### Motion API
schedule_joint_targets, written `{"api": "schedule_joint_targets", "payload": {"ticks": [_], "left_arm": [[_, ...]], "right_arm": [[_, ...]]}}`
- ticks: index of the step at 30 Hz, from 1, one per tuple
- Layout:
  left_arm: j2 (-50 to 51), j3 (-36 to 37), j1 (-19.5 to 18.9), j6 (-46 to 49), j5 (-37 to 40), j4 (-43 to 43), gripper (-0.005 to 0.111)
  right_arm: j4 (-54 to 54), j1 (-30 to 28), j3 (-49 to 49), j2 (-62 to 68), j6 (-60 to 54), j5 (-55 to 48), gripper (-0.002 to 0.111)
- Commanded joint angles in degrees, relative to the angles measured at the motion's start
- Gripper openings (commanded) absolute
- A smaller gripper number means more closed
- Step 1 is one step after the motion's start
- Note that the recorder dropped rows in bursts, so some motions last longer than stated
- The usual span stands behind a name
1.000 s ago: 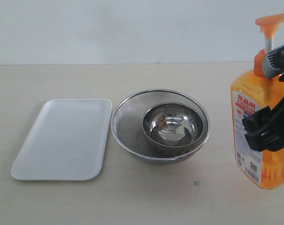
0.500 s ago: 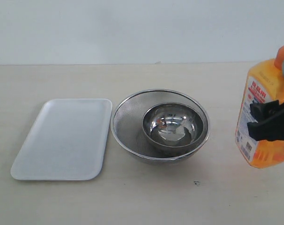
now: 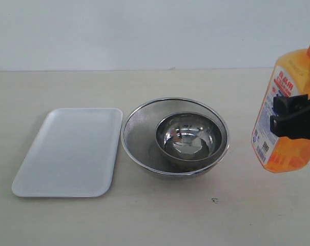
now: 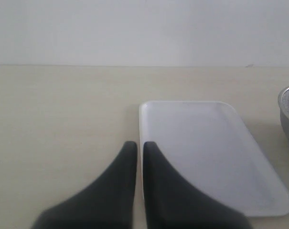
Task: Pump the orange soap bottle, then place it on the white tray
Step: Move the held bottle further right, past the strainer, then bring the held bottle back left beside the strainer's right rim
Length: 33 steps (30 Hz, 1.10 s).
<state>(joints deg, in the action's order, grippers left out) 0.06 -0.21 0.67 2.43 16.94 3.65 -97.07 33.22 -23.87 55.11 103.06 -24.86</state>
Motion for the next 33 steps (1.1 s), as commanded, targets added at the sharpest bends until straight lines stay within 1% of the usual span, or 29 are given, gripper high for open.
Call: {"api": "schedule_joint_targets", "payload": {"ticks": [1, 7, 17, 19, 23, 33], "left_arm": [[-0.06, 0.21, -0.06, 0.17, -0.04, -0.01, 0.005], [-0.06, 0.21, -0.06, 0.17, -0.04, -0.01, 0.005], [-0.06, 0.21, -0.06, 0.17, -0.04, -0.01, 0.005], [-0.06, 0.21, -0.06, 0.17, -0.04, -0.01, 0.005], [-0.06, 0.21, -0.06, 0.17, -0.04, -0.01, 0.005], [-0.06, 0.21, -0.06, 0.17, -0.04, -0.01, 0.005]], "right_arm": [[-2.88, -0.06, -0.62, -1.13, 0.56, -2.48, 0.000], [-2.88, -0.06, -0.89, 2.43, 0.56, -3.63, 0.000], [-2.88, -0.16, -4.81, 9.69, -0.29, -5.16, 0.000], [-2.88, -0.91, -5.75, 10.74, -1.82, -4.23, 0.000], [-2.88, -4.46, -8.58, 13.10, -5.04, -0.31, 0.000], [-2.88, -4.70, -14.77, 21.25, -9.07, 0.31, 0.000]]}}
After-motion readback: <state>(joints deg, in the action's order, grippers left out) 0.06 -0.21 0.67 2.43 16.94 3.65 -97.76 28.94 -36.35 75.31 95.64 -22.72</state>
